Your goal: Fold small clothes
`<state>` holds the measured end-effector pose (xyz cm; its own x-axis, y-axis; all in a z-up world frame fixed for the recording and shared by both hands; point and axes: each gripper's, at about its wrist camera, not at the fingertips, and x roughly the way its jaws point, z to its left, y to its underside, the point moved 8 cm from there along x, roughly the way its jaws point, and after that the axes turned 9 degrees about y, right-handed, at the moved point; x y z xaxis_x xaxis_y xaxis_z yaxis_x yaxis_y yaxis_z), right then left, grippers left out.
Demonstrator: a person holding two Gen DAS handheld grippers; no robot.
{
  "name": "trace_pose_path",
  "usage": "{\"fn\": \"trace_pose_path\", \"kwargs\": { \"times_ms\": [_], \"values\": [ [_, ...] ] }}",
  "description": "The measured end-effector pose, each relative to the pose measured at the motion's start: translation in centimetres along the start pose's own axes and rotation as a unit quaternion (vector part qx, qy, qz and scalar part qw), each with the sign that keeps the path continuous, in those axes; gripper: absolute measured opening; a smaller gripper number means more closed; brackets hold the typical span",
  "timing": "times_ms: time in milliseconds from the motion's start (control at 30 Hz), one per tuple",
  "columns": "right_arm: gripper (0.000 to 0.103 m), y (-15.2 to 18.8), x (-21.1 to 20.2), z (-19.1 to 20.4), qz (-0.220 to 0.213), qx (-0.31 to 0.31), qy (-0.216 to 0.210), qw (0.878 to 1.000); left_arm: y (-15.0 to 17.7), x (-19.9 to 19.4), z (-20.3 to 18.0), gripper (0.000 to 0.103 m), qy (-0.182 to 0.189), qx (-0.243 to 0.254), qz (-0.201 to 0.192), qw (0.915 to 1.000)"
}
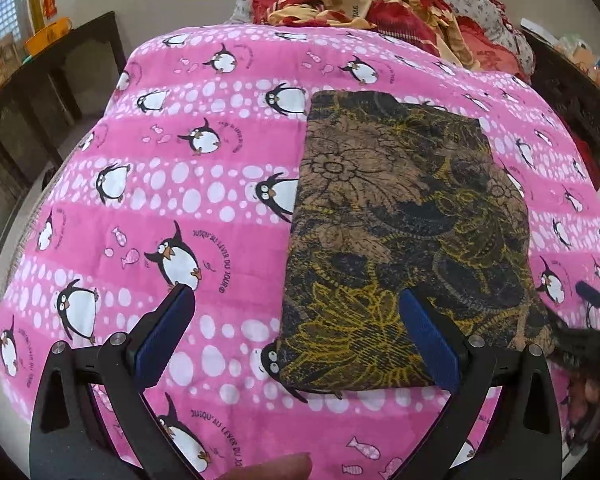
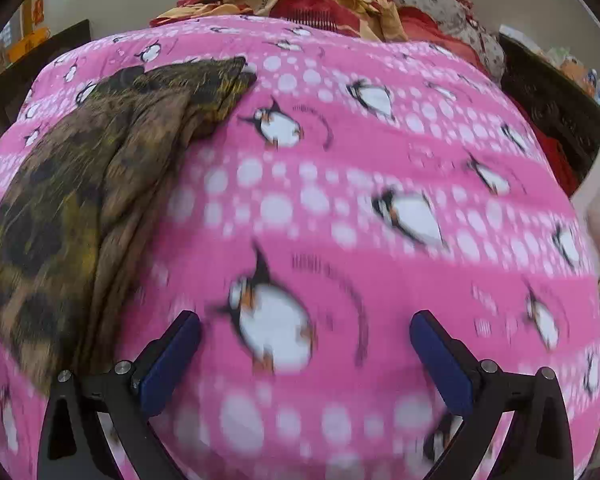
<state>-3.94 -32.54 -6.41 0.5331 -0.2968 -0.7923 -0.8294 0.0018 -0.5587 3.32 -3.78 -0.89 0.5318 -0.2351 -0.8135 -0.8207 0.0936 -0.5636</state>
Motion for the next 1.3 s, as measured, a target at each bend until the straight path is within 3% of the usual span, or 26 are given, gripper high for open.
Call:
{"fn": "trace_pose_path", "kwargs": {
  "times_ms": [433,567,700,900,1300],
  "values": [
    [0.103,5.4,-3.6,-0.3,0.043,0.030,-0.023,0.998,1.5,0.7,-1.2,0.102,-0.012,0.023,0.015,0.9996],
    [0.103,6.0,-5.5,0.4,0.061,0.036,-0.047,0.996,1.7,0.6,-1.8,0.102,0.010,0.024,0.019,0.9995],
    [0.103,4.6,-8.7,2.0,0.018,0.036,-0.071,0.997,2.0,0.5,-2.6,0.102,0.032,0.016,0.034,0.9988],
    [0.103,1.5,-11.8,4.1,-0.047,0.012,-0.043,0.998,1.5,-0.6,-3.1,0.102,0.041,0.020,0.030,0.9985],
    [0.103,-0.2,-13.6,5.1,-0.074,0.020,-0.067,0.995,0.9,-1.8,-4.4,0.102,0.040,0.040,0.010,0.9983]
  ]
}}
